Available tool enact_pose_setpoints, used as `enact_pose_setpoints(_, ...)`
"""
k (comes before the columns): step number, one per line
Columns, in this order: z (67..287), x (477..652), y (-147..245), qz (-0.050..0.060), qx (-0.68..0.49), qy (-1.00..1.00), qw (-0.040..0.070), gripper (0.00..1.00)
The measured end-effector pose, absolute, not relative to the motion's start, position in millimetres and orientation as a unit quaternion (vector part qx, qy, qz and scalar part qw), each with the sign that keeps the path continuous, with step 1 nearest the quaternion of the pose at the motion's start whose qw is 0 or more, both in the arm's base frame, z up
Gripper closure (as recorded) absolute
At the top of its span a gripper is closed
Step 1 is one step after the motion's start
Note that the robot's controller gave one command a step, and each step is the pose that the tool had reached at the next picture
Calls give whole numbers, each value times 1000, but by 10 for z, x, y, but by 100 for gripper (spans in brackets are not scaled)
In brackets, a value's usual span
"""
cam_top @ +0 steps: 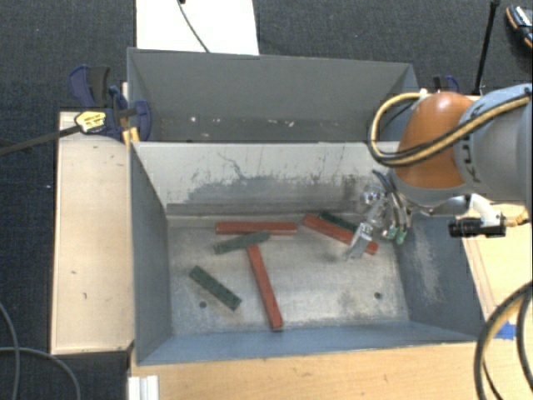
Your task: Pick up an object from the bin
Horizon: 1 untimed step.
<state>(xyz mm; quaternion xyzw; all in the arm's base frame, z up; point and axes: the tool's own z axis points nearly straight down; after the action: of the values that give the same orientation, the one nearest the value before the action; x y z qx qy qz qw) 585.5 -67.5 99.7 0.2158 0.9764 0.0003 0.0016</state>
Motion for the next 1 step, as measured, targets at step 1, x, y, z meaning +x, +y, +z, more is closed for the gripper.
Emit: enact_pose_setpoints(1,739,5824,-556,0,270,963,1,0)
